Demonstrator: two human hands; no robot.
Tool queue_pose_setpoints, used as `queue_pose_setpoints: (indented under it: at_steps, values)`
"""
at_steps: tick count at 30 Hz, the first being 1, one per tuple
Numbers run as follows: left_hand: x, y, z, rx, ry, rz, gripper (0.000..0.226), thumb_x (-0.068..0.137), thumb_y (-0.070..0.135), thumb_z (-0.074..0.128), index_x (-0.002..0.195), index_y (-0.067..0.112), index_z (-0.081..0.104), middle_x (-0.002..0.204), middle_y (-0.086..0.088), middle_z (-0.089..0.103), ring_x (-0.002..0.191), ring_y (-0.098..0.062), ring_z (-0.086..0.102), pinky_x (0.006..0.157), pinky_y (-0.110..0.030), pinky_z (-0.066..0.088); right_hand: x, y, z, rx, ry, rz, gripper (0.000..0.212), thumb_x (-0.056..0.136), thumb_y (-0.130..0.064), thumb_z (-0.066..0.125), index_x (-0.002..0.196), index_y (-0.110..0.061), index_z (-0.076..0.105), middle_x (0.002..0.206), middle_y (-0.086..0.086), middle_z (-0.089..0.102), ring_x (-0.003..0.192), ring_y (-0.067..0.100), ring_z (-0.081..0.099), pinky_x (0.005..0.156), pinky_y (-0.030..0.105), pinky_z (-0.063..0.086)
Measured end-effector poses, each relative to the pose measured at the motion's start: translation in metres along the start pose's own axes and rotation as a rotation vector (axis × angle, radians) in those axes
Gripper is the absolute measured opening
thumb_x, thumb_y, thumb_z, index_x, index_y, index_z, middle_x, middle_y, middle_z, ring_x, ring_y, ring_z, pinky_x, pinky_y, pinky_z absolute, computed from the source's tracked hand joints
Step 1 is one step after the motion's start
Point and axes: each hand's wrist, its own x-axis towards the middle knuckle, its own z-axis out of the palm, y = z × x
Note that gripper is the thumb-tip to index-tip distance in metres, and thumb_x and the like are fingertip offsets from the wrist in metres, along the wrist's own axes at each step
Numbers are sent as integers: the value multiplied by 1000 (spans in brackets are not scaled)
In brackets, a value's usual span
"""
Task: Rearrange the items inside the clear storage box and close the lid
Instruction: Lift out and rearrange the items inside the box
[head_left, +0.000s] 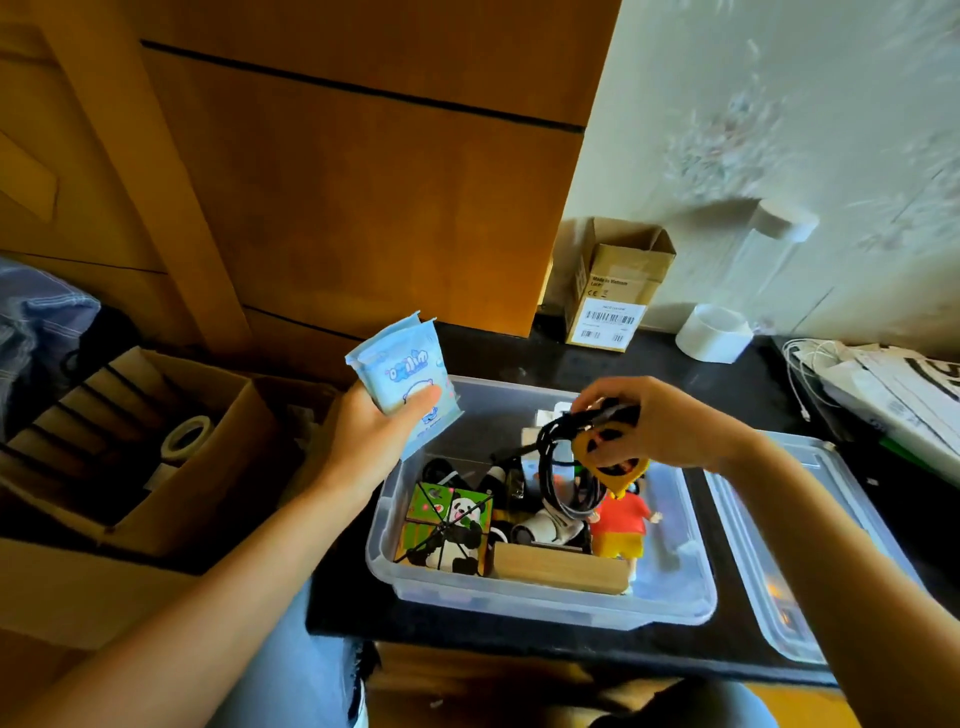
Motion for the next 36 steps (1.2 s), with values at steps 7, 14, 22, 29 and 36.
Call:
queue_pose_setpoints:
  at_steps: [7, 14, 22, 29, 36]
  values:
    - [-6, -11, 13, -14, -56, 17, 18, 85, 11, 68, 97, 22, 62, 97, 5, 68, 97, -14, 66, 70, -26, 57, -1, 26, 37, -305, -169, 233, 48, 79, -28, 72, 123, -18, 54, 120, 4, 60, 104, 19, 55, 94, 26, 45]
    - [1, -17, -7, 75, 74, 30, 33, 77, 31, 75, 107, 22, 64, 99, 7, 70, 94, -13, 68, 72, -38, 58, 12, -13, 4, -450, -119, 92, 69, 72, -38, 77, 133, -28, 44, 130, -5, 54, 112, 12, 50, 97, 28, 42]
    - [3, -17, -19, 12, 65, -28, 48, 71, 41, 67, 114, 20, 63, 104, 5, 71, 97, -14, 68, 82, -41, 55, 109, -54, 97, -574, -356, -3, 34, 92, -28, 52, 108, -1, 64, 108, 17, 65, 102, 33, 58, 87, 38, 46]
    - [6, -24, -30, 9, 29, -58, 52, 67, 47, 68, 113, 24, 62, 104, 7, 71, 99, -13, 67, 87, -48, 54, 154, -34, 152, -642, -427, 105, 52, 88, -36, 60, 128, -5, 50, 125, 10, 56, 113, 32, 53, 91, 41, 45]
    - [6, -26, -35, 44, 10, -47, 64, 64, 58, 67, 120, 28, 58, 110, 9, 68, 104, -13, 65, 87, -48, 54, 155, -31, 148, -667, -555, 55, 43, 94, -38, 49, 118, -4, 58, 103, 8, 62, 94, 28, 57, 78, 35, 43]
